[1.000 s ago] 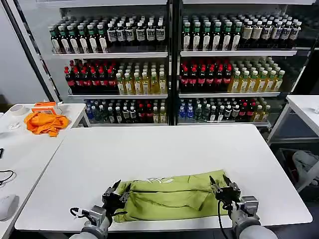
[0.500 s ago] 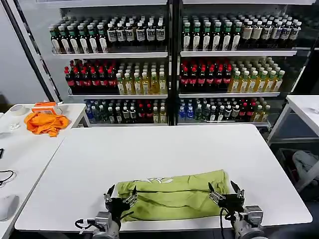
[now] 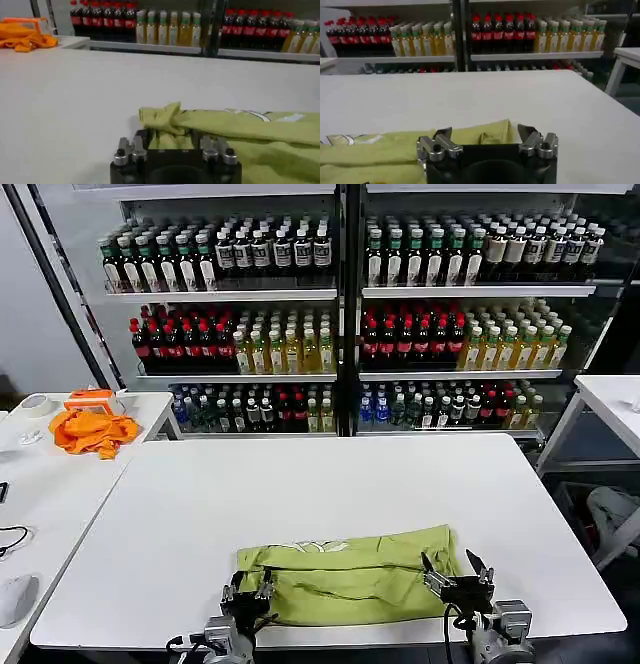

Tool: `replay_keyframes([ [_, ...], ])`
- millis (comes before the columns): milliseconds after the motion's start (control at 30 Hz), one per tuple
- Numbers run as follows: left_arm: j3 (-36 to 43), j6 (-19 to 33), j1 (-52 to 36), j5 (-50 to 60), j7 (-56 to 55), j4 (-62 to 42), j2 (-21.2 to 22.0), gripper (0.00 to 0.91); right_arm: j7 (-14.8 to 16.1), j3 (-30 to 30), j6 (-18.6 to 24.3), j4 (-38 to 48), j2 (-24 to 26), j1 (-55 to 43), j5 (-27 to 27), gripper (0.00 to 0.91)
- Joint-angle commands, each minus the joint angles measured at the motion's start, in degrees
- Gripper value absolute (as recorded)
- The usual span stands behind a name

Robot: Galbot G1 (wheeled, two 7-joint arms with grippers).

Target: Fold and organize the clothes.

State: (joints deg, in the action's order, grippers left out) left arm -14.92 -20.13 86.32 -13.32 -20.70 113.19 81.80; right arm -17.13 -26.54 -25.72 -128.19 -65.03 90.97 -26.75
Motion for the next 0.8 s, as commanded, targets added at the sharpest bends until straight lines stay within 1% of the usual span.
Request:
replay_keyframes([
  [33,-0.4,0.2,-0.4,-2.3,-0.2,-1.7,1.8,0.02,-0.1,-0.2,0.1,0.3,-0.1,0.1,0.0,0.907],
  [167,-0.7,0.5,-1.1,-3.1,0.1,-1.8,1.7,0.03,-0.3,-0.1,0.1,0.4,-0.2,0.2,0.0,0.907],
  [233,-1.1,0.6,-1.2,-3.5,0.2,-1.8,1.4,0.02,-0.4,0.1,0.1,0.5,-0.3,0.0,0.0,0.907],
  [400,-3.0,0.5,-1.2,-5.0,0.5,0.0,-0.3,0.02,-0.5,0.1,0.0,0.9,-0.3,-0.5,-0.2,0.907],
  [600,-9.8,-0.3,-1.8,-8.2,1.5,2.0,-4.7,0.02,-0.6,-0.4,0.0,1.0,-0.2,-0.9,-0.9,0.907],
  [800,-17.8,-1.4,-2.1,-14.8,1.5,5.0,-10.2,0.02,-0.6,-0.3,0.1,1.3,-0.3,-1.2,-1.2,0.907],
])
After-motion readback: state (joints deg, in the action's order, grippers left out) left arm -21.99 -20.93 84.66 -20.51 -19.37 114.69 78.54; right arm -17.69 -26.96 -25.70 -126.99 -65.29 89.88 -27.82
